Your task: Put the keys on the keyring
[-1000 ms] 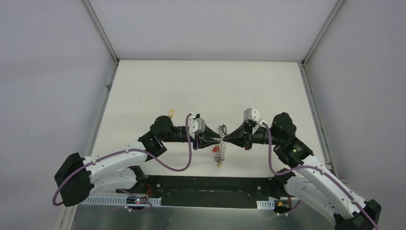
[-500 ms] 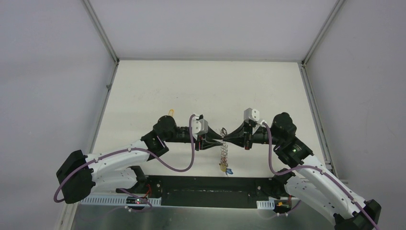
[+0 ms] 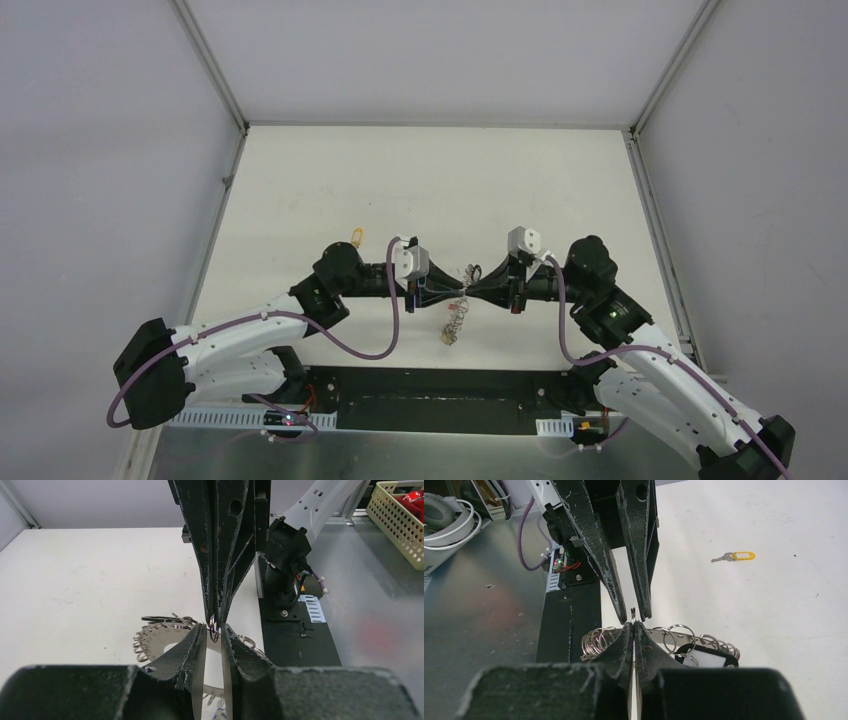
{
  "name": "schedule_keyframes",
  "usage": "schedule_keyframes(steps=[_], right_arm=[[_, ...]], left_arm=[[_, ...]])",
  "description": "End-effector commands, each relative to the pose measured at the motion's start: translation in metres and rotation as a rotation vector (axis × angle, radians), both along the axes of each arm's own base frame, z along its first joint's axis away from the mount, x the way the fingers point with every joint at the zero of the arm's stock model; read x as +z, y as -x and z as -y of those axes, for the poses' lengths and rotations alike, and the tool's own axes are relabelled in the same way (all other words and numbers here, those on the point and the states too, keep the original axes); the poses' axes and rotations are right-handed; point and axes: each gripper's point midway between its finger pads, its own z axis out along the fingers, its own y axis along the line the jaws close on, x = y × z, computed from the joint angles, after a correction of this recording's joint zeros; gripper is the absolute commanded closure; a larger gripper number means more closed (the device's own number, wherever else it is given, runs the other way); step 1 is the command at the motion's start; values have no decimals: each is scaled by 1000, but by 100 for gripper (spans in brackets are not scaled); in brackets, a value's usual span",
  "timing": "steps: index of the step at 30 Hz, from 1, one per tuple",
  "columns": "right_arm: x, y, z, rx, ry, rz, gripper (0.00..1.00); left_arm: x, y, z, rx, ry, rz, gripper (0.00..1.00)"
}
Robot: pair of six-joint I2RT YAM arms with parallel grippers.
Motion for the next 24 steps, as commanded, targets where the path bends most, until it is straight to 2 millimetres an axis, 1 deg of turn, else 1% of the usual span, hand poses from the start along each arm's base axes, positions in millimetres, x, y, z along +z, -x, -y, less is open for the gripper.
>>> schedule_keyframes(steps=[1, 5, 11, 13, 15, 21, 24], right_arm=[[25, 1, -4, 24, -68, 81, 100], [25, 1, -4, 23, -68, 79, 100], [25, 2, -4, 28, -69, 77, 100], [26, 2, -4, 28, -70, 77, 100], [26, 2, -4, 28, -69, 76, 100], [25, 2, -4, 31, -69, 72, 100], [25, 2, -4, 30, -68, 69, 100]], left_arm=[[24, 4, 0, -7, 68, 39, 81], [22, 3, 1, -10, 52, 39, 84], [19, 4, 1, -12, 33, 29, 82], [19, 4, 1, -14, 32, 29, 87], [19, 5, 1, -20, 32, 29, 94], [20, 5, 0, -10, 27, 24, 95], [21, 6, -1, -14, 29, 25, 100]])
